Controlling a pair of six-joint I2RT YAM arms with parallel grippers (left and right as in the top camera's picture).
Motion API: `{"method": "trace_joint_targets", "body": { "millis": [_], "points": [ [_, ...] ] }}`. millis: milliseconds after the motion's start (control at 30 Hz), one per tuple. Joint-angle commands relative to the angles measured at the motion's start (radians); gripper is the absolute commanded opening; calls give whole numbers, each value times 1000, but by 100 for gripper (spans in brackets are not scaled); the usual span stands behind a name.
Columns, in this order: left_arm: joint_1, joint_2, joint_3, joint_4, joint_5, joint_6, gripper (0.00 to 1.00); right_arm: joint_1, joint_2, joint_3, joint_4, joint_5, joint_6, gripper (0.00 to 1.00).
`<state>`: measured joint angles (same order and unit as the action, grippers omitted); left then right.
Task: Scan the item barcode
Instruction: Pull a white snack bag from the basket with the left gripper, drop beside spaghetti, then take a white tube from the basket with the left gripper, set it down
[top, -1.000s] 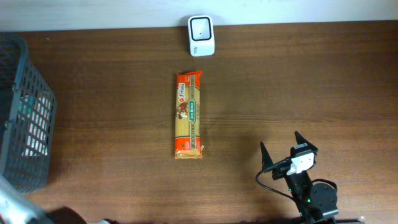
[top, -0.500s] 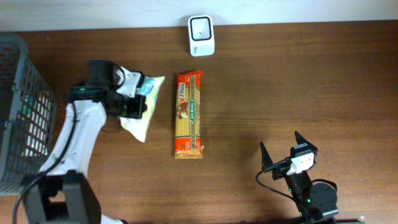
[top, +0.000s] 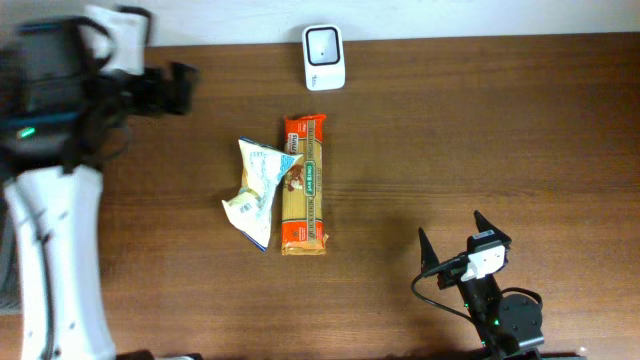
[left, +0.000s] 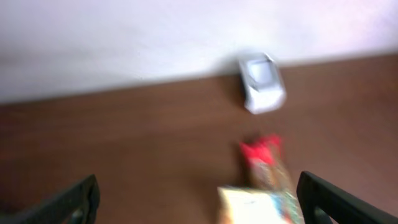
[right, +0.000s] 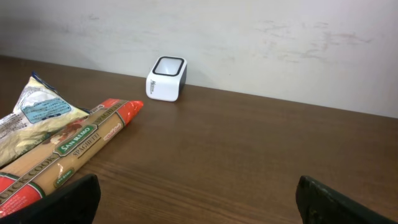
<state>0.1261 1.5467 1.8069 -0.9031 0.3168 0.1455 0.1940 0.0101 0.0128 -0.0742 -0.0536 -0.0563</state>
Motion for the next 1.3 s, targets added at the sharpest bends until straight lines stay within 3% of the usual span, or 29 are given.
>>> {"method": "trace_joint_targets", "body": {
  "millis": [0,67,133,267,333,400,667,933,1133,1167,1233,1267],
  "points": [
    [169,-57,34,-7,-349,-26,100,-5,-6,-7,-1,1,1,99],
    [364,-52,29,-10,-438,-182,96,-5,-6,-7,-1,1,1,99],
    [507,-20,27,1,-428,-238,97,-5,-6,-7,-1,1,1,99],
    [657,130,27,-20,-330,-221,98,-5,-6,-7,-1,1,1,99],
    [702,216,26,-41,-220,-122,98,-5,-6,-7,-1,1,1,99],
    [723,288,26,-58,-152,-35,99,-5,-6,-7,-1,1,1,99],
    [731,487,26,-101,-144,99,99,-5,-6,-7,-1,1,1,99],
    [730,655,26,-144,59,323,97,-5,-6,-7,-1,1,1,99],
    [729,723,26,-171,133,383,96,-5,-6,-7,-1,1,1,99],
    [729,740,26,-175,132,384,95,-5,-6,-7,-1,1,1,99],
    [730,765,26,-175,118,384,84,-5,-6,-7,-1,1,1,99],
    [730,765,26,-174,95,384,73,-5,-6,-7,-1,1,1,99]
  ]
}}
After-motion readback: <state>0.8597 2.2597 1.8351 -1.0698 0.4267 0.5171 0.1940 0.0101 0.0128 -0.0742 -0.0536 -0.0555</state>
